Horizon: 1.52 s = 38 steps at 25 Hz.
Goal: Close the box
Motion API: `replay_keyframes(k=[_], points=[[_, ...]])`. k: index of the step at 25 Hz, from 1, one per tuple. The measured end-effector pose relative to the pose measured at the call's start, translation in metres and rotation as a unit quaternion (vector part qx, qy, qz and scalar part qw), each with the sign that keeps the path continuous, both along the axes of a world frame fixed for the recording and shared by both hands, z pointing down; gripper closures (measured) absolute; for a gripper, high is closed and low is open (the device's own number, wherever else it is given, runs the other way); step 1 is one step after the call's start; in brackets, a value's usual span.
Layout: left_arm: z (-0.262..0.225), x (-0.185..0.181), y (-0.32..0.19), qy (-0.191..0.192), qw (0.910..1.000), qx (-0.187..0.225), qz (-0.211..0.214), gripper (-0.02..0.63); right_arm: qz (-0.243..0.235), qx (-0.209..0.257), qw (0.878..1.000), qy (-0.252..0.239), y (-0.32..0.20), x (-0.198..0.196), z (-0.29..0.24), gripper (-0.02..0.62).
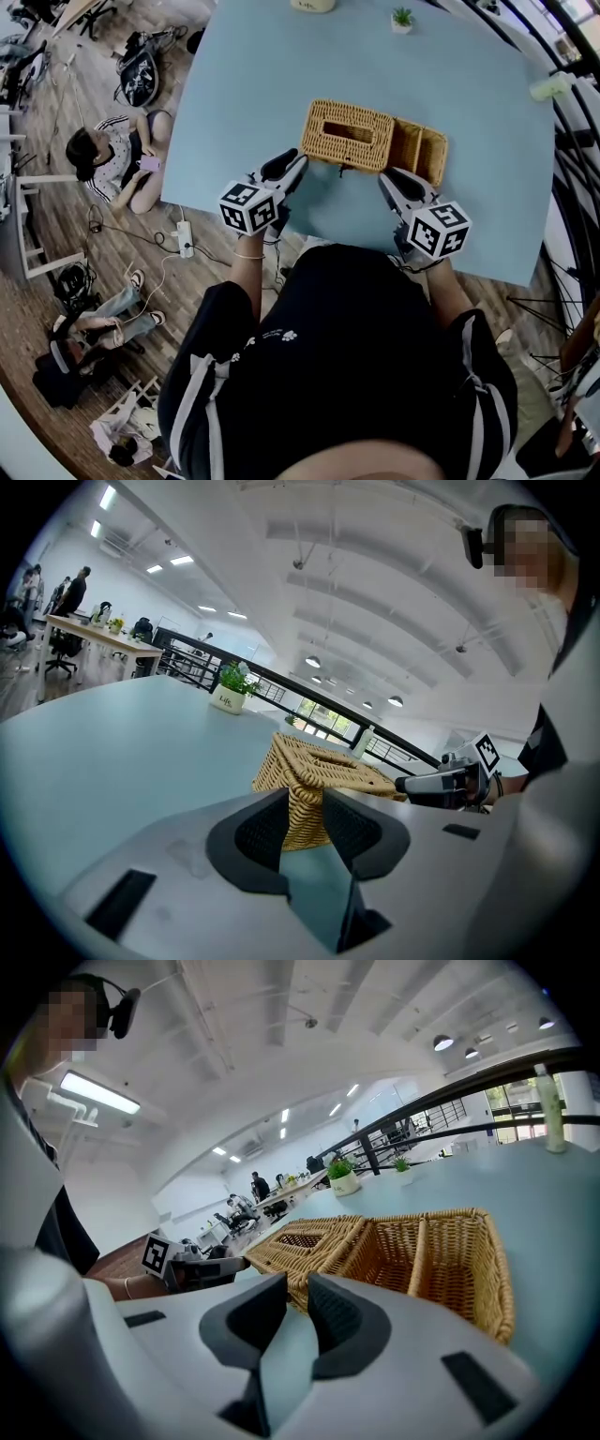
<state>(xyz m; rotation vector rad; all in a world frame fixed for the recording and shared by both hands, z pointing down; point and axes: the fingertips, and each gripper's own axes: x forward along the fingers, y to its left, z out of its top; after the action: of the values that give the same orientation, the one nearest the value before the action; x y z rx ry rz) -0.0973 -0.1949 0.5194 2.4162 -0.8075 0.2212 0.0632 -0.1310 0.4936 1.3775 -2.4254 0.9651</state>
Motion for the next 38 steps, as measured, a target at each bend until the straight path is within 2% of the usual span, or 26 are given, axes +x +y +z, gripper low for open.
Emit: replay_keyframes(k=[4,10,19,25,38], points=[[-0.006,-0.003,0.002,0.005,0.9999,0.004,-0.010,0.495,0.009,0.022,1.000,0.002,-0.004,0.002,-0.012,0.548],[-0.026,-0.002,0.003,0.005,0.9994,0.032,-0.014,0.508,0.028,0.057,0.998,-0.004,-0.011,0.006,-0.029,0.588],[-0.078,0.017,0.010,0.012,0.9946,0.103,0.000,0.580,0.040,0.108,0.993,0.007,-0.016,0.013,-0.061,0.594],[-0.104,0.035,0.019,0.006,0.9881,0.151,0.027,0.584,0.050,0.132,0.990,-0.001,-0.014,0.016,-0.077,0.594],[-0.110,0.041,0.018,0.003,0.9861,0.163,0.032,0.584,0.043,0.130,0.991,0.006,-0.010,0.016,-0.077,0.595]])
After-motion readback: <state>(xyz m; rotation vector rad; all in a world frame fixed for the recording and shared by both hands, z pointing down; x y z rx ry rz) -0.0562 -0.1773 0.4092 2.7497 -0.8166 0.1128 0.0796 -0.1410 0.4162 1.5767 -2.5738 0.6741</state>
